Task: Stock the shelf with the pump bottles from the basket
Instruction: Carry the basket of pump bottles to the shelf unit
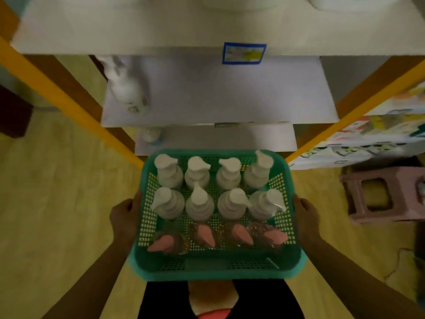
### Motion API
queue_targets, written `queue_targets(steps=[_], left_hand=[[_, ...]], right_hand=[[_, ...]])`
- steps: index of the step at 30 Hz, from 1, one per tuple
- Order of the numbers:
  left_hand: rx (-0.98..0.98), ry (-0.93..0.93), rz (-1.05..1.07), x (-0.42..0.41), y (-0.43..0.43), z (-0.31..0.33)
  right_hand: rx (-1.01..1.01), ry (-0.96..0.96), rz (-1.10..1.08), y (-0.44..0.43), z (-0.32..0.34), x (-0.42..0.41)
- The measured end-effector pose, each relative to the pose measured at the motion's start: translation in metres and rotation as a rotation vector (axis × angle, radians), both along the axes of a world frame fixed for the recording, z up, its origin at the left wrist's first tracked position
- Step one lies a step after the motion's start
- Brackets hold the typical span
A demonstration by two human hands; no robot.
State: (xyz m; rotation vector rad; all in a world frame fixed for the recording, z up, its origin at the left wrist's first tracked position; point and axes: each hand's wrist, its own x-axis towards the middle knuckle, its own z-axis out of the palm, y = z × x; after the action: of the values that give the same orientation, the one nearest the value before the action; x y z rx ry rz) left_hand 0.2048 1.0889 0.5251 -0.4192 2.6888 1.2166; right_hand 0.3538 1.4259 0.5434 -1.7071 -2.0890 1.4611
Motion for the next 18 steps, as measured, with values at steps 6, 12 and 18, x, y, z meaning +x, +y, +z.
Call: queue_targets(steps=[6, 12, 18], left_hand=[[0.019, 0.001, 0.046, 0.006, 0.015, -0.080], [0.017, 0.000, 0.083, 0.003, 0.020, -0.188], [-0.017, -0.020, 0.083, -0.008, 0.023, -0.316]], right_hand=[[0.020, -0.013, 0.038, 0.026, -0.076, -0.011], [0.006, 0.000, 0.033, 0.029, -0.190, -0.023], [0.015, 0.015, 0.029, 0.028, -0.317, -0.031]])
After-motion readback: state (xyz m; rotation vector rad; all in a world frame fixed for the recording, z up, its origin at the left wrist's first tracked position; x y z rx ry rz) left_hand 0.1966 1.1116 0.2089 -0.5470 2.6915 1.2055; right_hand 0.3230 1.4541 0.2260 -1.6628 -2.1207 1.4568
